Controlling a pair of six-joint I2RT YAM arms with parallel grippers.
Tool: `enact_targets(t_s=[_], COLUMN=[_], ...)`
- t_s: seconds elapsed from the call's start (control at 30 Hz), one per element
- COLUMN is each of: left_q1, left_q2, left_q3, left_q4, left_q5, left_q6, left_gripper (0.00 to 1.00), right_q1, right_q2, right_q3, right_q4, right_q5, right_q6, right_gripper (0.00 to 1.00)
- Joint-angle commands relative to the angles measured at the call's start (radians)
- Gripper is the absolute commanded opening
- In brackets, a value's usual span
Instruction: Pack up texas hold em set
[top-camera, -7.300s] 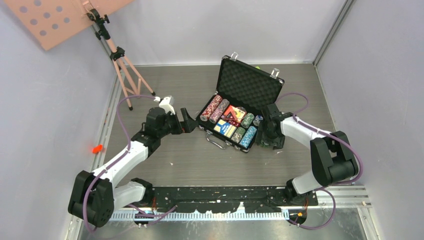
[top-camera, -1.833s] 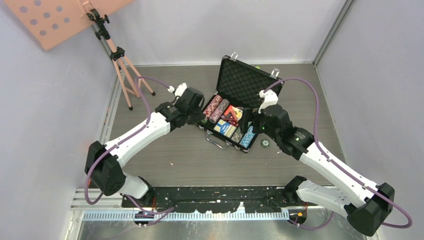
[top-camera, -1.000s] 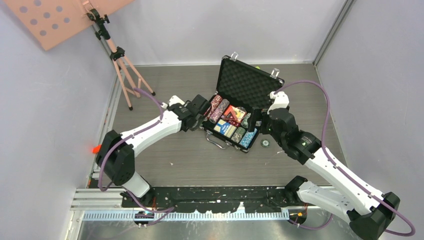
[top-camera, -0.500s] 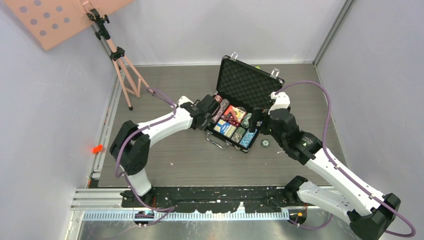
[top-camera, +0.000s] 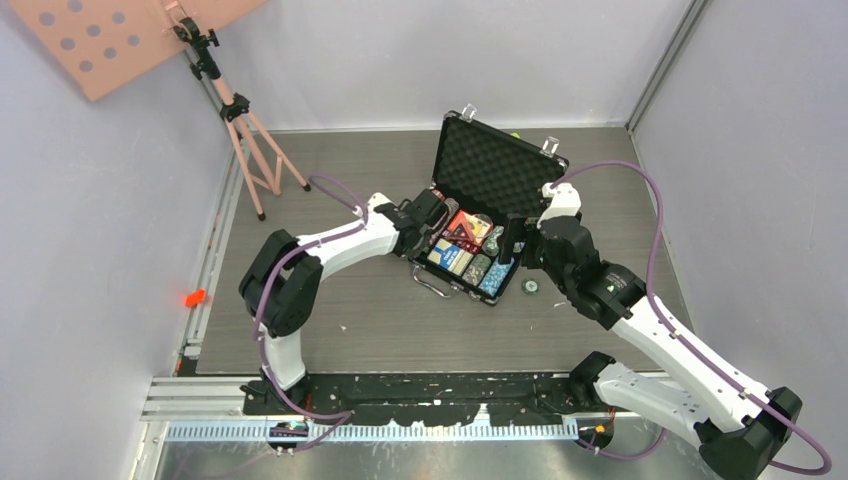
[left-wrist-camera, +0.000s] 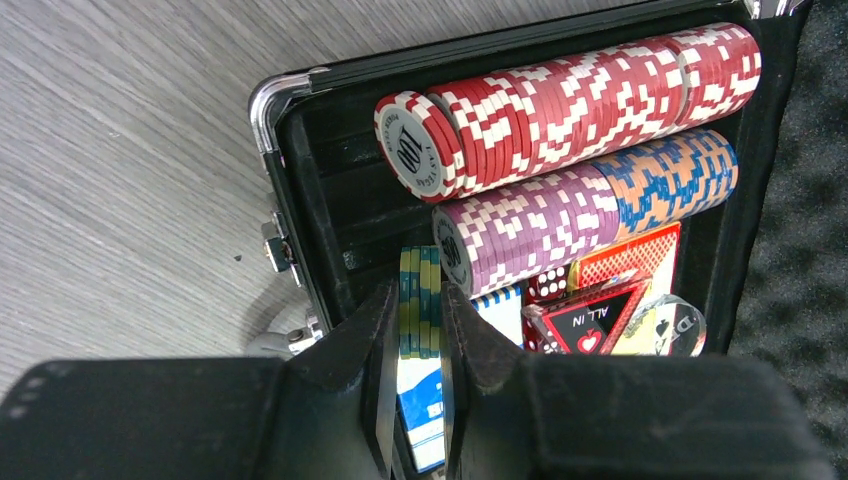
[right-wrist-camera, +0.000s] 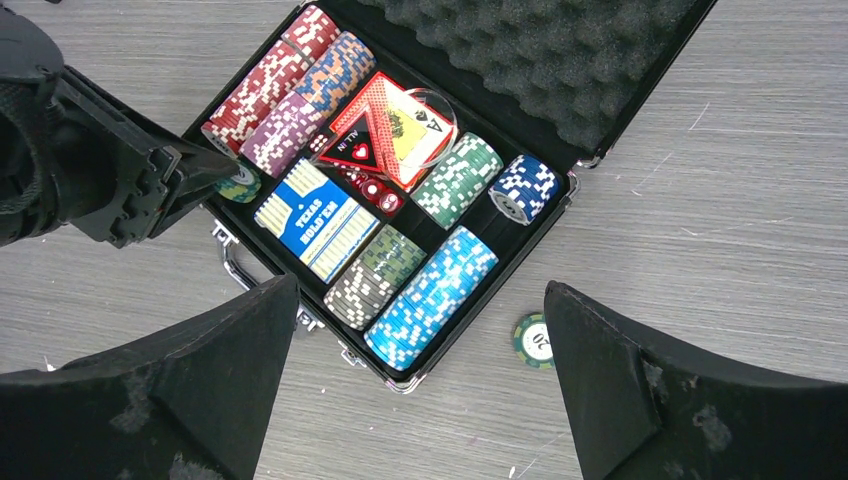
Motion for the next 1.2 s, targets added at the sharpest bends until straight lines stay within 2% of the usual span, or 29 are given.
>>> enact_targets(t_s=[0.0, 0.07, 0.1, 0.27, 0.53, 0.7, 0.83, 1.0, 1.17], left_q1=[-0.002, -0.002, -0.002, -0.001, -0.001, -0.001, -0.001, 0.001, 0.031], left_q2=[0.021, 0.029, 0.032, 0.037, 0.018, -0.034, -0.088, -0.161, -0.225], left_q3=[0.046, 0.045, 0.047, 0.059, 0.046, 0.01, 0.009, 0.008, 0.01], left_q4=[0.054, 0.068, 0.07, 0.064, 0.069, 0.077, 0.022, -0.024, 0.005], left_q5=[-0.026, -0.024, -0.023, -0.028, -0.031, -0.027, -0.048, -0.078, -0.049], left_q6=[-0.011, -0.012, -0.012, -0.007, 0.014, 0.044, 0.091, 0.256, 0.632], left_gripper=[0.15, 0.28, 0.31, 0.36, 0.34, 0.52, 0.55, 0.55, 0.62], right_q1=[-0.005, -0.006, -0.007, -0.007, -0.01, -0.012, -0.015, -0.026, -0.068], right_q2=[-0.009, -0.008, -0.008, -0.012, -0.001, 0.01, 0.029, 0.055, 0.153], right_q3=[0.041, 0.044, 0.045, 0.046, 0.047, 0.05, 0.068, 0.083, 0.09], right_q4=[0.011, 0.005, -0.001, -0.006, -0.007, -0.007, -0.044, -0.209, -0.366], right_q5=[-0.001, -0.006, -0.008, -0.005, -0.019, -0.029, -0.022, 0.04, 0.013], right_q6=[0.008, 0.01, 0.011, 0.012, 0.011, 0.011, 0.029, 0.138, 0.25], right_gripper=[0.99, 0.99, 0.99, 0.99, 0.99, 1.0, 0.99, 0.99, 1.0])
